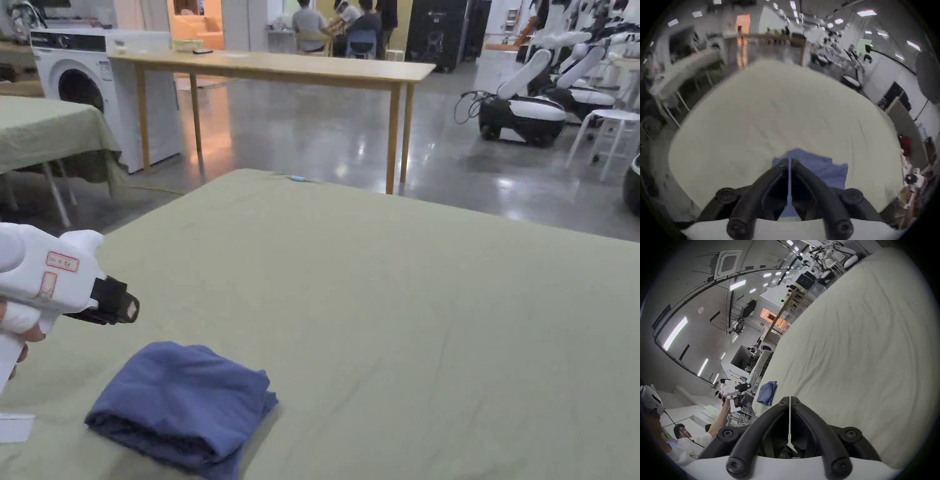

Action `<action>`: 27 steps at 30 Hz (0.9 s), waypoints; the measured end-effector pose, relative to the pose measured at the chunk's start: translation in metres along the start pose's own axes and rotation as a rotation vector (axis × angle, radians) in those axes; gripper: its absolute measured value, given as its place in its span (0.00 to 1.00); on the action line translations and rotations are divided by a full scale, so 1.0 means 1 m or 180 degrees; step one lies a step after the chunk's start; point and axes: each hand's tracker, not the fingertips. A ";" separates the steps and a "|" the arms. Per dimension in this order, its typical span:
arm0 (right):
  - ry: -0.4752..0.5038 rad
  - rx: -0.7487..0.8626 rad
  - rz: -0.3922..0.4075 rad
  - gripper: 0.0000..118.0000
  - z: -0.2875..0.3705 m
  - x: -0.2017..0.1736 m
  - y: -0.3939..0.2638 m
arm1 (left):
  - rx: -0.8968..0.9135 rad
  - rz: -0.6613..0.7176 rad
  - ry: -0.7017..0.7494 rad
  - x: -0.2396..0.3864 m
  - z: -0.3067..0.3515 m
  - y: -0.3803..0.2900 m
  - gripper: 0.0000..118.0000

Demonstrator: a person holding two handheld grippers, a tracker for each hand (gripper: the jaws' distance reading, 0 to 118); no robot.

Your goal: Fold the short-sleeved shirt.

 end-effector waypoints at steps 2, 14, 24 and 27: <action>-0.0116 0.0131 0.0208 0.02 0.013 -0.011 0.005 | 0.0160 0.0110 -0.0257 0.018 0.013 0.000 0.01; -0.2659 0.1941 0.2486 0.02 0.029 -0.132 0.008 | 0.1948 -0.0414 -0.0405 0.316 0.113 -0.102 0.01; -0.2514 0.2057 0.2566 0.02 0.035 -0.148 -0.009 | 0.2135 -0.0939 -0.0453 0.416 0.109 -0.132 0.01; -0.2533 0.2047 0.2615 0.02 0.033 -0.149 -0.009 | 0.2103 -0.0972 -0.0391 0.415 0.111 -0.130 0.01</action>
